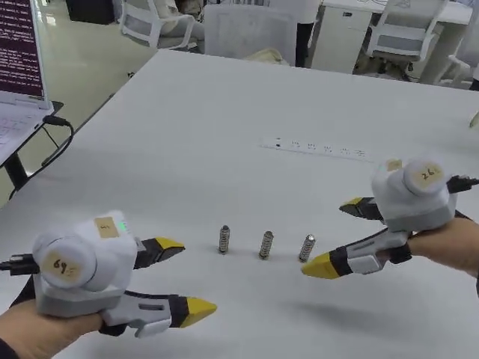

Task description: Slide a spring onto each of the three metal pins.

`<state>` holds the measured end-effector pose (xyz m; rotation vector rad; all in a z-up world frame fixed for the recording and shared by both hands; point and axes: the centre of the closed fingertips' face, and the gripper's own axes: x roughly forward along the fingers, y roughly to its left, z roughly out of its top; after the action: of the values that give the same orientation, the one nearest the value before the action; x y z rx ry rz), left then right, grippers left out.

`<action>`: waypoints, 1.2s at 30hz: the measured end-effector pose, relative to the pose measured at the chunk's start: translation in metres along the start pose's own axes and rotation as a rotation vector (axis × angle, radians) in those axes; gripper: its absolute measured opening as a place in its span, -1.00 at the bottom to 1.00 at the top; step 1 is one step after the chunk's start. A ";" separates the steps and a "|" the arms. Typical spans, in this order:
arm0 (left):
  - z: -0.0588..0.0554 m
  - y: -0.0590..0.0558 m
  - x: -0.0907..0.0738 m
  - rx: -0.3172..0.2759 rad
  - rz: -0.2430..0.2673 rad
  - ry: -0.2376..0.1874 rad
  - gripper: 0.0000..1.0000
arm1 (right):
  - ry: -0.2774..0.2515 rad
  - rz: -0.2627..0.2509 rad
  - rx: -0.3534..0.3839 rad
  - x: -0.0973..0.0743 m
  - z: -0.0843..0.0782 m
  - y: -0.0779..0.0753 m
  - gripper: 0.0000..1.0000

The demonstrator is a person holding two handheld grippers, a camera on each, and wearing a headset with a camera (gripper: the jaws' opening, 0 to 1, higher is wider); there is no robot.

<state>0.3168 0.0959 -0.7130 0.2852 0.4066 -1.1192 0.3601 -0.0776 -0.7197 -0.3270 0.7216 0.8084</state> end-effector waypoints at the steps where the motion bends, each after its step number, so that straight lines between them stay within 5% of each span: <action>1: 0.000 -0.001 0.001 0.001 -0.001 0.001 0.07 | -0.008 -0.008 0.007 -0.003 -0.002 0.000 0.85; 19: -0.005 -0.005 -0.005 -0.033 0.036 -0.004 0.18 | -0.085 -0.064 0.107 -0.037 -0.043 0.034 0.83; 36: -0.012 0.001 -0.021 -0.148 0.117 -0.029 0.51 | -0.178 -0.101 0.154 -0.040 -0.036 0.054 0.84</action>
<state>0.3076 0.1185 -0.7146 0.1605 0.4386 -0.9722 0.2838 -0.0822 -0.7173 -0.1492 0.5914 0.6725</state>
